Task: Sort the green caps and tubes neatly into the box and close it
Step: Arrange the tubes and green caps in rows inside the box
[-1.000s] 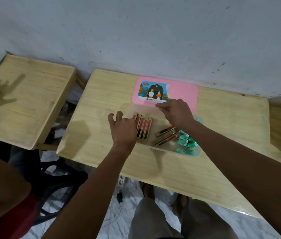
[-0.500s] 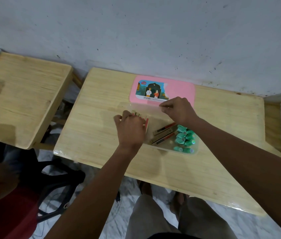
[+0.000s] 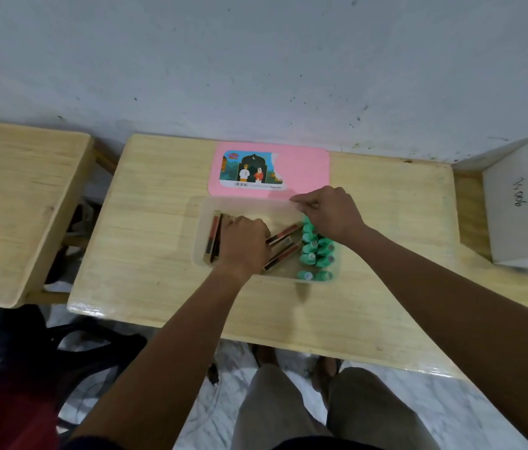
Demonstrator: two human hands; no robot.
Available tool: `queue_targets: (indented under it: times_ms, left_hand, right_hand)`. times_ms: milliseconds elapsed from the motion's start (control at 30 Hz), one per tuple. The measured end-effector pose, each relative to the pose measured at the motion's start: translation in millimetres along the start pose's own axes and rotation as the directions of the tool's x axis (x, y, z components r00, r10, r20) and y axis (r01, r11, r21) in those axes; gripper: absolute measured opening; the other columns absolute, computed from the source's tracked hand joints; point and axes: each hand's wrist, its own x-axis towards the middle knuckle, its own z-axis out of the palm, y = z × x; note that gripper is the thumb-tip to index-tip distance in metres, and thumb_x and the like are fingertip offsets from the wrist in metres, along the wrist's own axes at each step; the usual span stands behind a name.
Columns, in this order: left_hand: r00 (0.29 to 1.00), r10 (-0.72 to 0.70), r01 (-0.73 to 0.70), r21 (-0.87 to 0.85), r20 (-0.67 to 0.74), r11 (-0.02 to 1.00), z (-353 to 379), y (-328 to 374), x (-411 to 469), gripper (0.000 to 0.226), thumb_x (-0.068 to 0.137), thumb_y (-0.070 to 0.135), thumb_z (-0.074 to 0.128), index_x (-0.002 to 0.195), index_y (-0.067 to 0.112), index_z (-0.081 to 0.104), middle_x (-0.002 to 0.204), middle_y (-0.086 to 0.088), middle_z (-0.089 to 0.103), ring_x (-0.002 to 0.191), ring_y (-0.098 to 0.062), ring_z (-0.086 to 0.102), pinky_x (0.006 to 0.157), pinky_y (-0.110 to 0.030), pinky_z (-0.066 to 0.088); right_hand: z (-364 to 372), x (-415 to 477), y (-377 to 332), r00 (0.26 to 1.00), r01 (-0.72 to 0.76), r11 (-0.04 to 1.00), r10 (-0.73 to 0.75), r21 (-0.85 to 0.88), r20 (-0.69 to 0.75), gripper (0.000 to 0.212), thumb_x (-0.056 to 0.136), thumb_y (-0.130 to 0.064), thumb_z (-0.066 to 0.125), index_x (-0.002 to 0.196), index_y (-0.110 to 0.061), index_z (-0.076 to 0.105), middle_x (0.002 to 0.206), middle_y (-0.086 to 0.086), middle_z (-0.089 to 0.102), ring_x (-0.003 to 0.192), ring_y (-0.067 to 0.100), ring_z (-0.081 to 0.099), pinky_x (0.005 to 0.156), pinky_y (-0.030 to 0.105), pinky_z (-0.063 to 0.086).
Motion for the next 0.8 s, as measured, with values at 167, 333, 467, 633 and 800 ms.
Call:
queue_targets:
  times_ms: [167, 333, 467, 633, 800]
  left_hand:
    - [0.998, -0.061, 0.061, -0.056, 0.009, 0.997, 2, 2, 2, 0.022, 0.07, 0.034, 0.069, 0.09, 0.025, 0.075, 0.079, -0.001, 0.069, 0.078, -0.022, 0.063, 0.071, -0.03, 0.046]
    - [0.991, -0.13, 0.132, -0.095, 0.031, 0.987, -3, 4, -4, 0.015, 0.067, 0.033, 0.066, 0.067, 0.018, 0.071, 0.055, 0.002, 0.056, 0.056, -0.019, 0.054, 0.054, -0.024, 0.043]
    - [0.955, -0.294, 0.286, -0.315, 0.023, 0.905, -9, -8, -16, 0.018, 0.066, 0.034, 0.064, 0.069, 0.018, 0.071, 0.059, 0.001, 0.061, 0.059, -0.022, 0.06, 0.053, -0.025, 0.046]
    - [0.894, -0.438, 0.417, -0.185, -0.089, 0.89, -17, -41, -34, 0.019, 0.072, 0.033, 0.06, 0.067, 0.017, 0.069, 0.057, -0.001, 0.058, 0.058, -0.027, 0.056, 0.063, -0.029, 0.042]
    - [0.904, -0.412, 0.424, 0.126, -0.114, 0.897, -24, -43, -39, 0.013, 0.071, 0.025, 0.056, 0.06, 0.02, 0.055, 0.052, 0.001, 0.049, 0.06, -0.021, 0.044, 0.078, -0.037, 0.032]
  right_hand:
    - [0, 1, 1, 1.0, -0.008, 1.0, 0.008, 0.014, 0.01, 0.022, 0.093, -0.029, 0.058, 0.11, -0.033, 0.072, 0.101, -0.002, 0.075, 0.085, 0.024, 0.068, 0.074, 0.028, 0.05]
    - [1, 0, 1, 1.0, -0.011, 1.0, 0.011, 0.011, 0.005, 0.021, 0.093, -0.031, 0.058, 0.11, -0.033, 0.072, 0.105, -0.003, 0.074, 0.093, 0.023, 0.068, 0.076, 0.028, 0.049]
    - [1, 1, 2, 1.0, -0.02, 1.0, 0.02, 0.011, 0.002, 0.021, 0.093, -0.031, 0.059, 0.11, -0.034, 0.072, 0.106, -0.003, 0.074, 0.096, 0.022, 0.068, 0.077, 0.028, 0.051]
    - [4, 0, 2, 1.0, -0.02, 1.0, 0.02, 0.009, -0.02, 0.021, 0.093, -0.032, 0.059, 0.109, -0.034, 0.072, 0.105, -0.003, 0.074, 0.095, 0.023, 0.069, 0.078, 0.032, 0.055]
    - [6, 2, 0, 0.999, 0.0, 0.999, -0.002, -0.048, -0.054, 0.021, 0.094, -0.032, 0.058, 0.11, -0.033, 0.072, 0.107, -0.001, 0.074, 0.092, 0.027, 0.069, 0.075, 0.033, 0.055]
